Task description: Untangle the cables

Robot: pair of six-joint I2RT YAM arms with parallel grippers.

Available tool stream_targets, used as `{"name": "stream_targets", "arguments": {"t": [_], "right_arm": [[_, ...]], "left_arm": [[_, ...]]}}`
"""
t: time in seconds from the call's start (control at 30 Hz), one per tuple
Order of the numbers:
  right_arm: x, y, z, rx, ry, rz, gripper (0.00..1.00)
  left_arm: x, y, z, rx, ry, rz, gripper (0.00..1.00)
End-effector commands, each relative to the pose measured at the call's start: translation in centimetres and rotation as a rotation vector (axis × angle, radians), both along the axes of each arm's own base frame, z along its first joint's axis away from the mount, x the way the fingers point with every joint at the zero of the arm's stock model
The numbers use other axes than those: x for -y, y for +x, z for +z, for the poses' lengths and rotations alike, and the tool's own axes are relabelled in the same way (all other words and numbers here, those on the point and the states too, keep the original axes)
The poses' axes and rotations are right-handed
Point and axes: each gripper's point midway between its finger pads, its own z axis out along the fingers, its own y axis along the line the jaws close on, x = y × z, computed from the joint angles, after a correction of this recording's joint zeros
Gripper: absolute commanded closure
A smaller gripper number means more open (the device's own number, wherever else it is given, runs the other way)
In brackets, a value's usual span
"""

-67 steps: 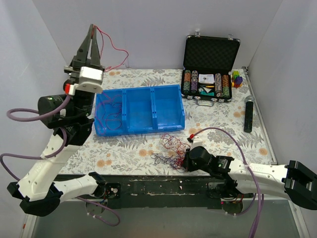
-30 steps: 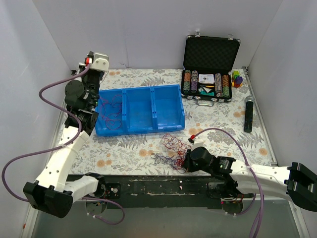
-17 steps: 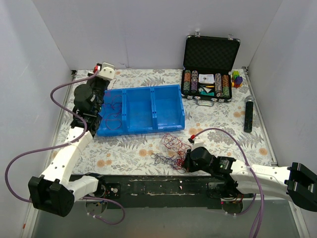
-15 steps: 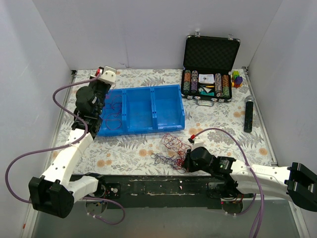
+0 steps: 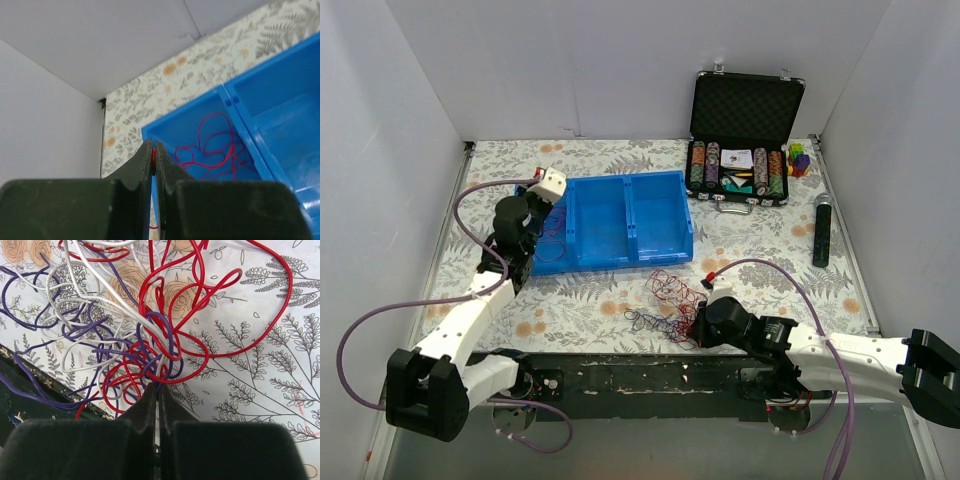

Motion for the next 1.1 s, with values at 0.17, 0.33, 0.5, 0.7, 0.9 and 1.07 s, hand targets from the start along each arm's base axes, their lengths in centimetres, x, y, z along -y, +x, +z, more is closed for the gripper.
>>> {"name": "stream_targets", "arguments": {"t": [0.17,0.33,0.5,0.7,0.9,1.07], "right_arm": [[1.2,-0.7,-1.1,-0.025,-0.063,0.009,0.99],[1.1,-0.7,-1.1,-0.029,-0.057,0.009,0.99],[0.9,-0.7,-1.2,-0.03,-0.058,0.013,0.99],[0.7,-0.5,-0.9,-0.022,-0.054,0.013,0.99],[0.8,-0.5,-0.8,-0.021,-0.051,0.012,0.99],[0.6,-0.5,-0.9,-0.018,-0.04,0.012,0.99]], "left_arm": [[-0.3,0.5,-7.4,-0.18,0.051,0.019,1.0],[1.8,0.5,-8.6,-0.243,0.007,-0.085,0.93],[6.6,-1.2,-7.9,-0.304,-0.102,-0.342,0.76],[7.0,-1.3,-8.9,-0.406,-0.113,-0.35,0.46],[8.6,-2.7,-4.5,-0.358,-0.13,-0.46,0.37],[14.2,-11.5,-3.3,-0.45,-0.159,-0.811,0.42]]}}
